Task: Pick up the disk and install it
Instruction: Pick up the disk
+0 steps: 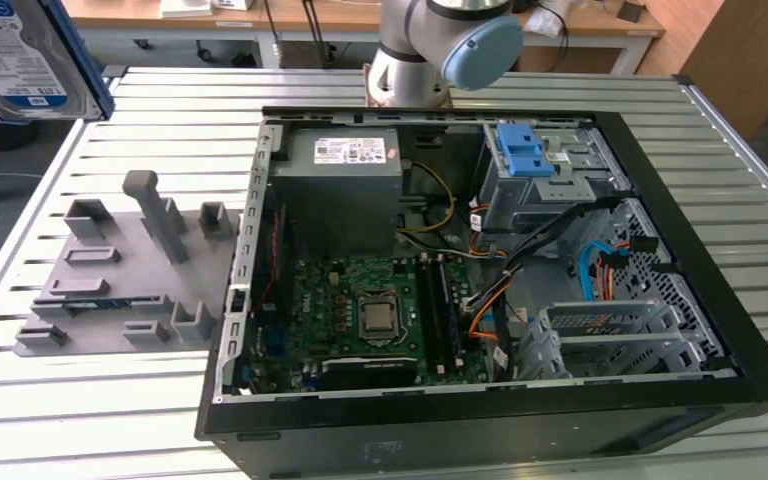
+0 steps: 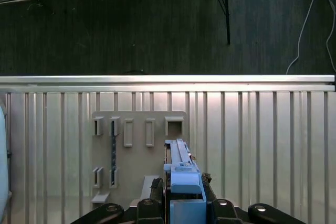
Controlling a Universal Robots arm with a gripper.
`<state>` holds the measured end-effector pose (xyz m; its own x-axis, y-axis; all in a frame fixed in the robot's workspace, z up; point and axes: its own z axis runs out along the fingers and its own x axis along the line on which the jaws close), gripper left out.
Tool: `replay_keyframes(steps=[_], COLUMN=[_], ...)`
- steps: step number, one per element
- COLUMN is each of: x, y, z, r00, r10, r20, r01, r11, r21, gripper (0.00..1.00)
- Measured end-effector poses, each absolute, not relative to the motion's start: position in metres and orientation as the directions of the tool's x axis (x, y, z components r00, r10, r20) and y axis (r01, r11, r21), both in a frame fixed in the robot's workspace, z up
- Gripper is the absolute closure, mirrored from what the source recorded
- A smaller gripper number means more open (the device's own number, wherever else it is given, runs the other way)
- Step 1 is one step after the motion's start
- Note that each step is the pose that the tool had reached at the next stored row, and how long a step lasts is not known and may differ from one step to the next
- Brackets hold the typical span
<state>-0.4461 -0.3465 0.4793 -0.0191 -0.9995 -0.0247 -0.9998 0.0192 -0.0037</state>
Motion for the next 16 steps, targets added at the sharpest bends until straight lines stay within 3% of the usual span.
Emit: replay_keyframes(steps=[16], x=[-0.4396], y=[-0.3550], z=[0.4793], r00=[-0.019], r10=[-1.000], r20=[-0.025], r01=[-1.000], r11=[0.019], r21=[-0.003], gripper=[0.63])
